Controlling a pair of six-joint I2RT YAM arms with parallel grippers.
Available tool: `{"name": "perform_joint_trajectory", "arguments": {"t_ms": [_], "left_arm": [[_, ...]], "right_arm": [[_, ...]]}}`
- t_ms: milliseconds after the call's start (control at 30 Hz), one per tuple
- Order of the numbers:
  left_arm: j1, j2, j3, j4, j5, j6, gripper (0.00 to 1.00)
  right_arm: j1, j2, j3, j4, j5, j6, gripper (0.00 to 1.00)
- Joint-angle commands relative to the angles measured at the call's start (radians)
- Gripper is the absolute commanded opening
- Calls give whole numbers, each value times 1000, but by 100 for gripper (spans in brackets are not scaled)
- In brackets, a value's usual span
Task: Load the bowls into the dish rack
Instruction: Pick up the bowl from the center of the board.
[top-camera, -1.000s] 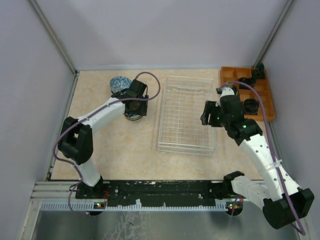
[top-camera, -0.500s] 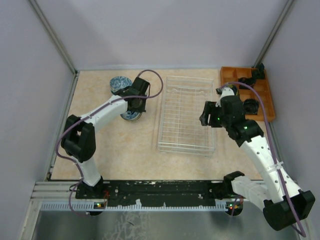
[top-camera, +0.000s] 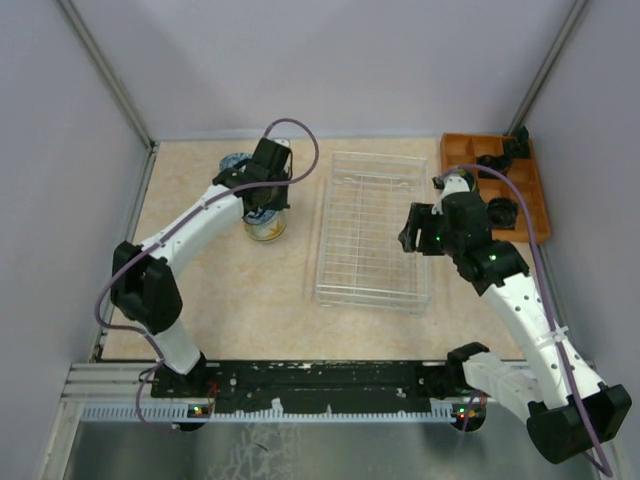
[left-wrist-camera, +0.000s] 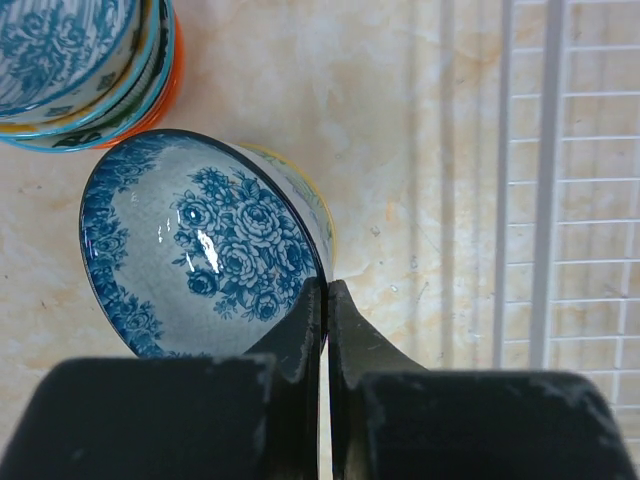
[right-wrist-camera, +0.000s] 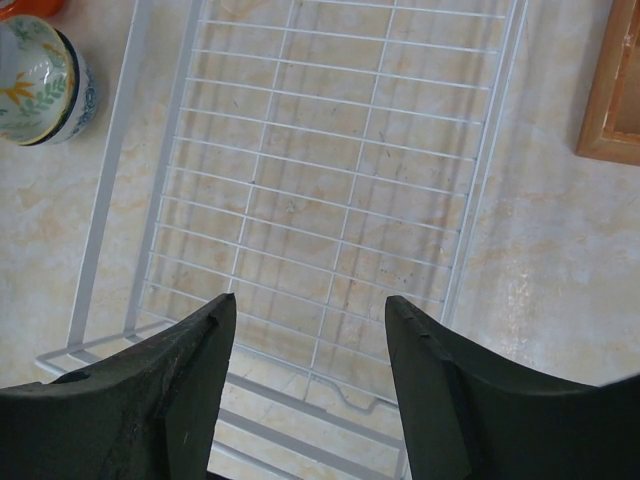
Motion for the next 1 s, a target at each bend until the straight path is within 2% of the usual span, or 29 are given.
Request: {"name": "perform_joint_trajectory", "arguments": {"t_ms": [0,100,233,333,433,633,967], "left_arm": [[2,-117,47,42,35,-40,0],[2,-176,26,95,96,-82,0],[1,-279,-72,271,239,-188,0],[1,-301,-118,409,348,-291,0],[-19,-289,-155,527,396,-385,0],[-90,-215,-197,724,370,-526,0],[-214,-52,-174,955,171,-680,0]], "right_arm": [[7,-26,6,24,-17,-20,62],[7,-32,14,18,-19,-20,62],[7,-44,31,3,-27,-18,62],[7,-51,52,-16,-29,-18,63],[7,-58,72,-36,-23,-21,63],[7,-74,92,-66,-13,-28,63],[6,-94,143,-128,1,-48,65]]}}
